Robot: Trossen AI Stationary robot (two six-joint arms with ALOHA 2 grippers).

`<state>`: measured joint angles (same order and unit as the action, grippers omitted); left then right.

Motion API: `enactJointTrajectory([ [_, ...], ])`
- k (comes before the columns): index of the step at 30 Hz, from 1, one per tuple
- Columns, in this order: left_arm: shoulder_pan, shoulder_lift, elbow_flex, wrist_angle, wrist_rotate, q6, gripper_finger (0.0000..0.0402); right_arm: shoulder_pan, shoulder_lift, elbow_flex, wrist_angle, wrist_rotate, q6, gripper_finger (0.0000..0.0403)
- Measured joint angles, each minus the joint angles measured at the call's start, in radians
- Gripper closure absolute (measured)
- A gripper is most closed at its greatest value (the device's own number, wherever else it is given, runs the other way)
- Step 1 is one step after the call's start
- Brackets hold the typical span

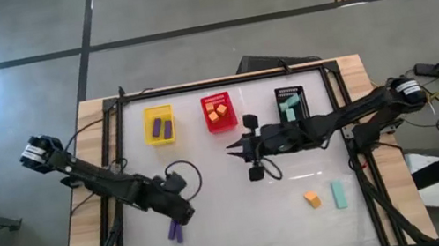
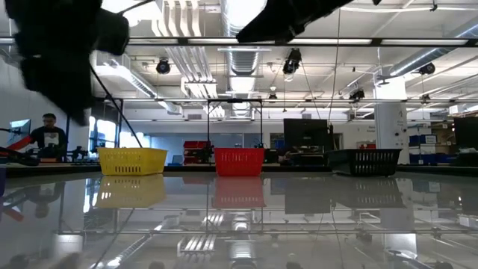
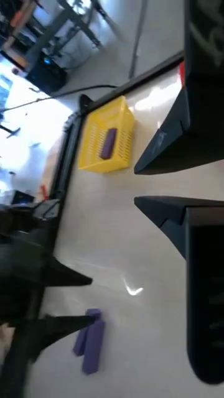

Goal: Sort & place blocks by color
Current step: Put the purple block into the yellow bin

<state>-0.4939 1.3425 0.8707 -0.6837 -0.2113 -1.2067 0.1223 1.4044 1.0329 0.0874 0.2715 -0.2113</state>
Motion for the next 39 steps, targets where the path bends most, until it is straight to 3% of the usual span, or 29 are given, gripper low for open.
enactJointTrajectory([
  [5,-0.061,0.094,0.089,-0.286,0.236,-0.21,0.0178,0.0,-0.079,-0.027,-0.002,0.001,-0.032,0.0355],
  [8,-0.108,0.129,0.116,-0.322,0.309,-0.273,0.0185,0.0,-0.12,-0.06,-0.004,-0.005,-0.026,0.0354],
  [15,-0.136,0.161,0.11,-0.284,0.313,-0.385,0.0188,0.0,-0.186,-0.12,-0.002,-0.008,-0.009,0.0355],
  [23,-0.137,0.177,0.102,-0.165,0.322,-0.406,0.0188,0.0,-0.189,-0.123,-0.002,-0.008,-0.009,0.0355],
  [39,-0.145,0.178,0.056,-0.149,0.253,-0.432,0.0188,0.0,-0.189,-0.123,-0.004,-0.009,-0.006,0.0355],
])
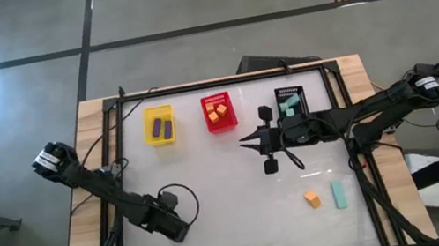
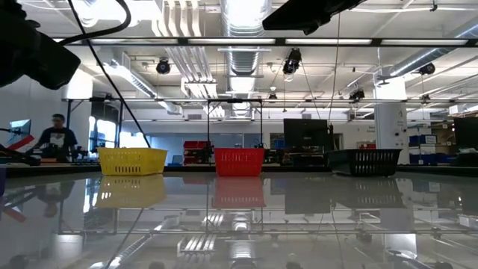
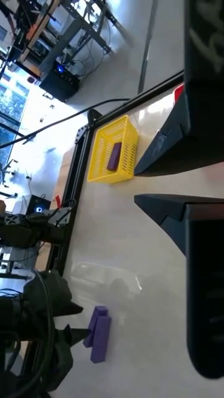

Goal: Sort & place blocks by color
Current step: Put the purple block into the yellow bin

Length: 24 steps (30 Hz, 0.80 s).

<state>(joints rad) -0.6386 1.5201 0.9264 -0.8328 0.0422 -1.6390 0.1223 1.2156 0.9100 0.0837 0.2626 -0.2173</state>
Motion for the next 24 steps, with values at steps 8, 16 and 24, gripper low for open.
enactJointTrajectory([
  [8,-0.004,0.059,0.003,0.021,0.002,0.02,0.0188,0.0,0.0,-0.001,-0.005,0.0,0.007,0.0355],
  [16,-0.004,0.062,0.004,0.017,-0.017,0.048,0.0188,0.0,0.0,-0.003,-0.005,0.0,0.007,0.0355],
  [24,-0.003,0.067,-0.009,-0.001,-0.028,0.049,0.0231,0.0,0.0,-0.003,-0.007,0.0,0.007,0.0355],
])
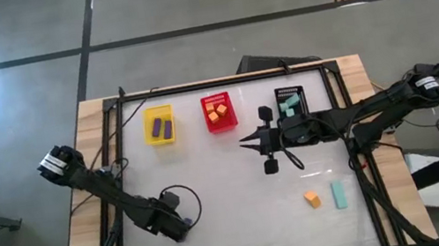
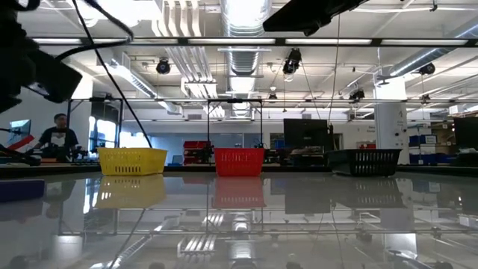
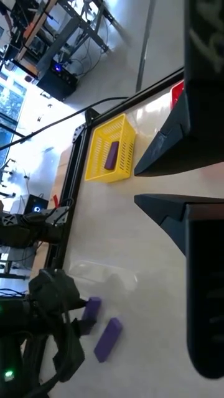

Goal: Sort & place blocks by color
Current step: Put the purple block into the yellow bin

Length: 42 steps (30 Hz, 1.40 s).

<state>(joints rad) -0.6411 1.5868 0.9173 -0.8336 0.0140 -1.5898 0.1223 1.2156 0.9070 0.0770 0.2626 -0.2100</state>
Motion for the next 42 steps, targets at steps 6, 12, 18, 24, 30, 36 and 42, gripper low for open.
enactJointTrajectory([
  [6,-0.002,-0.002,-0.03,0.009,0.013,0.007,0.0291,0.0,0.0,-0.001,-0.033,0.0,0.015,0.0355],
  [12,0.0,-0.005,-0.049,0.006,0.018,0.034,0.0359,0.0,0.001,-0.001,-0.047,0.0,0.042,0.0355],
  [18,0.02,-0.048,-0.013,-0.058,0.021,0.082,0.0358,0.017,-0.002,-0.001,-0.089,0.0,0.055,0.0355],
  [24,0.117,-0.143,0.056,-0.172,-0.054,0.231,0.0358,0.054,-0.034,-0.001,-0.158,0.0,0.056,0.0355],
  [30,0.32,-0.271,0.066,-0.199,-0.124,0.475,0.0358,0.093,-0.077,-0.001,-0.227,0.0,0.094,0.0355],
  [36,0.609,-0.336,0.064,-0.198,-0.142,0.766,0.0358,0.13,-0.111,-0.012,-0.248,0.0,0.105,0.0355],
  [42,0.935,-0.325,0.064,-0.191,-0.157,1.058,0.0358,0.142,-0.117,-0.012,-0.254,0.0,0.103,0.0355],
])
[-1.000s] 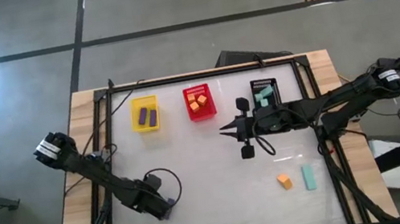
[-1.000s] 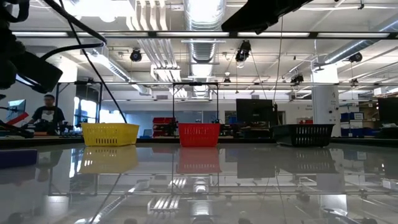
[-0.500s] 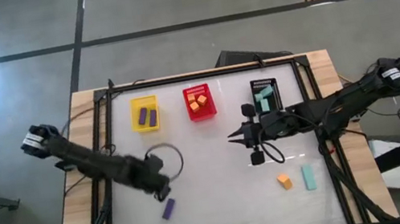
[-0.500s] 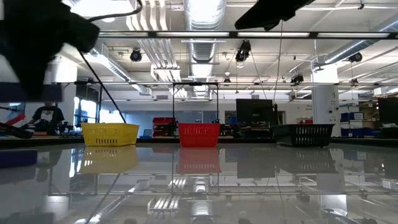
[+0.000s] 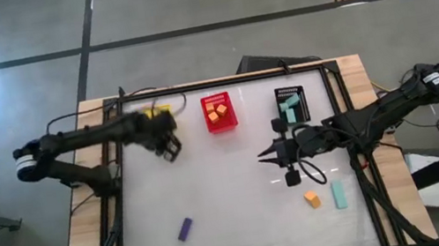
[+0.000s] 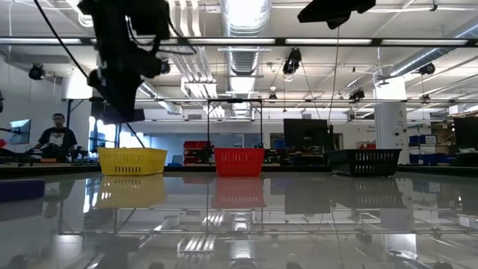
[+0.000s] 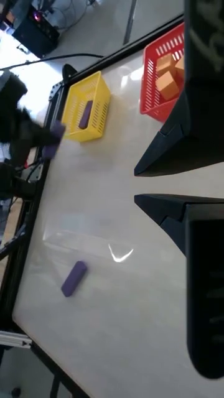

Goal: Sort & place blocks by color
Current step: Put the purple block into the yellow bin, then put the yellow block into the red bin

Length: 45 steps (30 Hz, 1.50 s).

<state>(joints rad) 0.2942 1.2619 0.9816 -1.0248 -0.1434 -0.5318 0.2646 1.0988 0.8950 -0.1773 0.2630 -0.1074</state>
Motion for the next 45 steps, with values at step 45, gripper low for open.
enactJointTrajectory([
  [45,-0.184,-0.112,-0.084,0.352,-0.118,0.04,0.0234,0.0,0.001,-0.017,-0.028,0.001,0.138,0.0355],
])
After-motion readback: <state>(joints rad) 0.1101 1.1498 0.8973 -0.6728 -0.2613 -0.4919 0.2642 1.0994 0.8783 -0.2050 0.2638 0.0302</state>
